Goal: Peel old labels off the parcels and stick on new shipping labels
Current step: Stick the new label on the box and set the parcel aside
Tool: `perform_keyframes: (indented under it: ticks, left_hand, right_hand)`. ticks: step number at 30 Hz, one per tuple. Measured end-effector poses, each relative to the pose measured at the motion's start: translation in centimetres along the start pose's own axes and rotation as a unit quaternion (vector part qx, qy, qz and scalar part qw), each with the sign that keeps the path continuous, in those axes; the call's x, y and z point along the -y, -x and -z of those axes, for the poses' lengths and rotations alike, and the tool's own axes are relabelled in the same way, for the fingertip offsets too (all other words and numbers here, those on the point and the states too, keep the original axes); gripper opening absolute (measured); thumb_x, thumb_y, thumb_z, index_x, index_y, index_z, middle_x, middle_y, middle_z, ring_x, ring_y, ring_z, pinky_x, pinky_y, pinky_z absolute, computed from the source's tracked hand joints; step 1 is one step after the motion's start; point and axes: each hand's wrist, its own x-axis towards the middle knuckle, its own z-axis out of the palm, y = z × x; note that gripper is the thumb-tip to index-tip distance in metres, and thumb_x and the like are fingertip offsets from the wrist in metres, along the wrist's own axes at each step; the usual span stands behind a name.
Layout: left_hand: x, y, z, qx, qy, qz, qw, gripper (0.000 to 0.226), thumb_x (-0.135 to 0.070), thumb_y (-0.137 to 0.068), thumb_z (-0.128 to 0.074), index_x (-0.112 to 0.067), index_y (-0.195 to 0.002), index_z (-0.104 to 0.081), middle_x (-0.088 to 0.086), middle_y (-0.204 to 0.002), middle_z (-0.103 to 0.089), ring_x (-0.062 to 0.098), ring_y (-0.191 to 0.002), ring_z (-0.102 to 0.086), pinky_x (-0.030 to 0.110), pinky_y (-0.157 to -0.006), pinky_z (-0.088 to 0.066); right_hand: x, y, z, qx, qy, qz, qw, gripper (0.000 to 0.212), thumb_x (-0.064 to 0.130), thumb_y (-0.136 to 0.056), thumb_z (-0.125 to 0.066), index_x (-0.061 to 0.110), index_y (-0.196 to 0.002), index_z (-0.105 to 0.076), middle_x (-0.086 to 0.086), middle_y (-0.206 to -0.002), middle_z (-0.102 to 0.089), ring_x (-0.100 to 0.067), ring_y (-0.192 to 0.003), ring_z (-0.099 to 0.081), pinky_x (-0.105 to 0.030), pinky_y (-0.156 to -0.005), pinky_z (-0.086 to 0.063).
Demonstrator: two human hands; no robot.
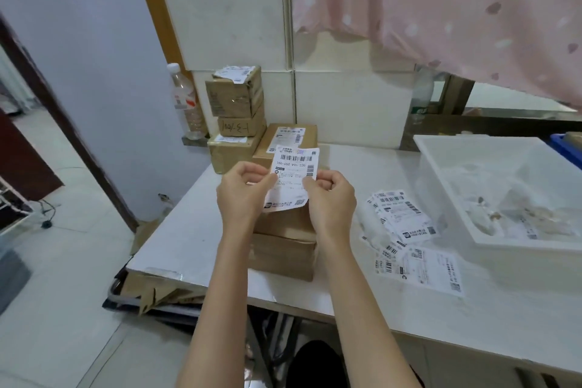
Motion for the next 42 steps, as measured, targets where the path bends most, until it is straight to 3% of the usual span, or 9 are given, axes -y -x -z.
perform_keyframes:
  ticks: [5, 10, 16, 21, 26, 28, 31, 36, 42]
  left_hand:
    - [0.6, 0.9, -0.5, 0.019, 0.074, 0.042, 0.996, 0.009, -0.012, -0.08, -0.076, -0.013, -0.083, -0.068, 0.004, -0.077, -0.072, 0.015, -0.068, -0.065, 0.025, -0.064, -0.049]
    - [0.3, 1.7, -1.8, 0.014, 0.03, 0.048, 0.998, 0.012, -0.013, -0.077, -0.074, -0.02, -0.078, -0.065, -0.001, -0.075, -0.073, 0.017, -0.076, -0.07, 0.032, -0.069, -0.054]
    - [-0.6, 2.3, -2.5, -0.011, -0.069, 0.027, 0.997, 0.012, -0.028, -0.079, -0.075, -0.024, -0.082, -0.065, -0.016, -0.07, -0.063, 0.006, -0.072, -0.063, 0.024, -0.054, -0.036]
    - [-0.6, 2.3, -2.8, -0.02, -0.099, 0.018, 0.995, 0.015, -0.029, -0.076, -0.077, -0.024, -0.082, -0.065, -0.016, -0.07, -0.061, 0.002, -0.071, -0.058, 0.023, -0.055, -0.037]
    - [-0.3, 2.3, -3.1, -0.028, -0.122, 0.007, 0.992, 0.014, -0.026, -0.076, -0.075, -0.025, -0.083, -0.064, -0.016, -0.072, -0.06, 0.009, -0.077, -0.059, 0.022, -0.056, -0.036]
    - [-0.4, 2.2, -3.1, -0.027, -0.135, 0.003, 0.99, 0.014, -0.024, -0.076, -0.074, -0.025, -0.085, -0.063, -0.016, -0.073, -0.061, 0.01, -0.078, -0.06, 0.022, -0.055, -0.035]
    - [-0.6, 2.1, -3.2, -0.022, -0.163, -0.008, 0.986, 0.015, -0.021, -0.077, -0.071, -0.024, -0.088, -0.062, -0.012, -0.08, -0.064, 0.013, -0.08, -0.059, 0.023, -0.055, -0.034]
    - [-0.7, 1.8, -3.3, 0.004, -0.213, -0.019, 0.977, 0.021, -0.017, -0.078, -0.066, -0.026, -0.094, -0.059, -0.009, -0.084, -0.069, 0.02, -0.085, -0.059, 0.029, -0.064, -0.036]
    - [-1.3, 1.5, -3.2, 0.034, -0.229, 0.002, 0.973, 0.022, -0.018, -0.082, -0.067, -0.032, -0.098, -0.073, -0.008, -0.096, -0.07, 0.015, -0.087, -0.056, 0.026, -0.058, -0.032]
  right_hand:
    - [0.4, -1.0, 1.0, 0.016, 0.056, 0.024, 0.998, 0.015, 0.005, -0.086, -0.063, 0.019, -0.083, -0.062, 0.006, -0.067, -0.061, -0.004, -0.062, -0.056, -0.008, -0.054, -0.042]
    - [1.0, -2.6, 2.5, 0.031, 0.111, 0.024, 0.993, 0.013, 0.005, -0.085, -0.064, 0.018, -0.082, -0.064, 0.007, -0.068, -0.062, -0.006, -0.064, -0.058, -0.007, -0.054, -0.042]
    - [0.6, -3.0, 2.7, 0.035, 0.158, 0.048, 0.986, 0.009, 0.006, -0.084, -0.064, 0.009, -0.091, -0.07, 0.004, -0.062, -0.056, -0.005, -0.057, -0.051, -0.005, -0.048, -0.036]
    - [0.5, -3.0, 2.7, 0.031, 0.177, 0.05, 0.982, 0.009, 0.004, -0.083, -0.063, 0.01, -0.087, -0.069, 0.004, -0.059, -0.054, -0.007, -0.056, -0.05, -0.015, -0.051, -0.038]
    - [0.9, -3.0, 2.4, 0.042, 0.26, 0.08, 0.961, 0.023, -0.002, -0.082, -0.059, 0.018, -0.07, -0.058, 0.005, -0.057, -0.052, -0.02, -0.071, -0.057, -0.031, -0.068, -0.049]
    - [1.1, -2.9, 2.3, 0.049, 0.282, 0.086, 0.954, 0.02, -0.004, -0.082, -0.058, 0.014, -0.072, -0.061, 0.006, -0.06, -0.052, -0.022, -0.073, -0.058, -0.035, -0.07, -0.052]
    - [1.5, -3.0, 2.3, 0.058, 0.309, 0.104, 0.944, 0.017, -0.004, -0.083, -0.058, 0.006, -0.094, -0.067, 0.005, -0.077, -0.055, -0.019, -0.08, -0.056, -0.032, -0.071, -0.05]
    - [1.8, -3.4, 1.9, 0.072, 0.355, 0.089, 0.928, 0.03, -0.005, -0.083, -0.054, 0.003, -0.112, -0.054, -0.008, -0.107, -0.058, -0.025, -0.091, -0.056, -0.03, -0.068, -0.044]
    - [1.8, -3.8, 1.9, 0.085, 0.366, 0.075, 0.924, 0.031, -0.005, -0.082, -0.055, 0.003, -0.113, -0.053, -0.009, -0.106, -0.054, -0.024, -0.085, -0.051, -0.029, -0.068, -0.043]
